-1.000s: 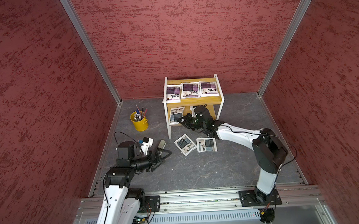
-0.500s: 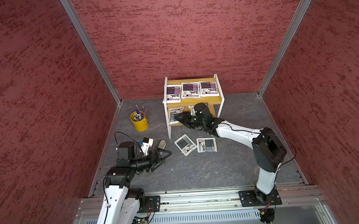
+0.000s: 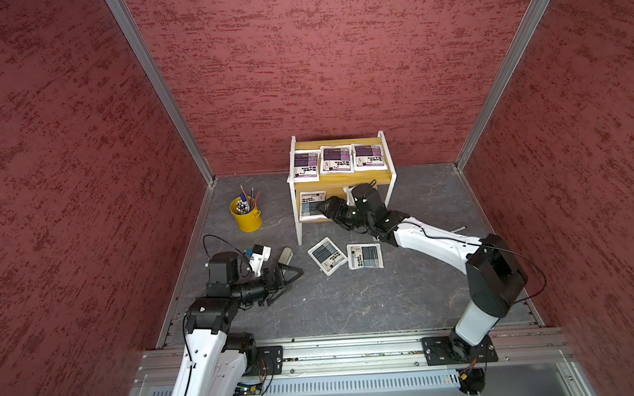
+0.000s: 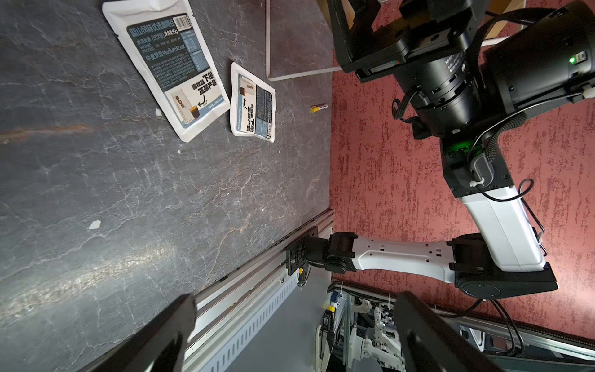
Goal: Place the bagged coffee beans on the shelf by color
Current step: Place the bagged coffee beans on the shelf.
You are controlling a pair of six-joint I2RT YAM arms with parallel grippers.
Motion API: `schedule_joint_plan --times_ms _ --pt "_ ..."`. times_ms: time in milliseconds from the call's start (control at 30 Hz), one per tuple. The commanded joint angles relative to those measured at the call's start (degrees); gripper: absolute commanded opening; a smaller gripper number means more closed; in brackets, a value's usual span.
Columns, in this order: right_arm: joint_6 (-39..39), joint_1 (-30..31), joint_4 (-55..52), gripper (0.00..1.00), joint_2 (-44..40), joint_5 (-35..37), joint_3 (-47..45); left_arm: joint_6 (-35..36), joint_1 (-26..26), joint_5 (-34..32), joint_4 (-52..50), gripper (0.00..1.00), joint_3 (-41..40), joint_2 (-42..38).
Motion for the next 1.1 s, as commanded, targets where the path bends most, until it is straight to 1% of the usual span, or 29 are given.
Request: schedule_joint_plan --times_ms 0,33,100,133,267,333,400,467,500,600,633,700,767,833,933,1067 --pt "-1.4 0.4 -7.3 0.80 -1.7 3.5 -1.2 -0.1 0.0 -1.0 0.5 1.00 -0.8 -0.9" --pt "-1.7 0.7 -8.2 0.81 -2.5 4.1 -1.5 -0.2 -0.1 -1.0 0.5 1.00 -0.9 -1.1" --pt "-2.5 1.6 -9.4 0.95 -4.4 4.9 -2.3 -0.8 0.0 -0.9 0.8 1.00 -1.4 -1.1" --pt "-2.9 1.9 -10.1 0.98 -5.6 5.0 -2.9 -1.2 0.0 -0.5 1.4 1.00 -1.8 -1.4" --pt "-4.4 3.8 -13.7 0.98 -12.0 6.4 -6.8 -3.9 -0.1 -0.3 4.7 1.00 -4.9 -2.2" --pt "-4.9 4.7 -15.1 0.99 -16.0 6.5 -9.5 -7.2 -0.2 0.5 9.1 1.00 -7.0 -3.2" --pt "-5.3 5.2 -16.7 0.99 -19.6 6.2 -12.6 -11.0 -0.9 -0.5 13.3 1.00 -8.6 -4.4" --pt "-5.5 5.2 -18.2 0.99 -23.3 5.4 -16.1 -13.3 -3.1 -3.3 15.9 1.00 -9.5 -4.6" --pt "-5.6 5.1 -19.1 0.99 -25.3 5.2 -18.0 -14.3 -4.9 -4.9 17.7 1.00 -9.9 -4.2" --pt "-6.5 4.9 -21.9 0.98 -31.1 5.3 -22.8 -15.2 -13.6 -12.2 22.2 1.00 -10.2 -0.8" --pt "-6.6 4.5 -23.1 0.98 -32.6 5.2 -24.4 -15.5 -16.6 -14.4 24.2 1.00 -10.2 1.2" --pt "-6.9 2.7 -24.2 0.98 -34.1 3.1 -27.3 -16.4 -21.0 -17.7 29.3 1.00 -10.3 5.2" --pt "-7.0 0.1 -24.4 0.98 -34.5 0.3 -29.9 -17.1 -23.7 -19.4 35.7 1.00 -11.0 8.9" --pt "-7.9 -2.6 -23.8 0.98 -35.0 -1.0 -32.4 -17.4 -24.7 -19.8 41.9 1.00 -12.0 13.0" --pt "-8.3 -7.3 -23.4 0.98 -35.4 -2.8 -35.1 -18.1 -25.0 -19.5 47.5 1.00 -13.5 18.0" --pt "-12.0 -12.3 -21.6 0.97 -32.6 -4.7 -36.8 -17.3 -25.2 -19.3 50.4 1.00 -14.9 20.4"
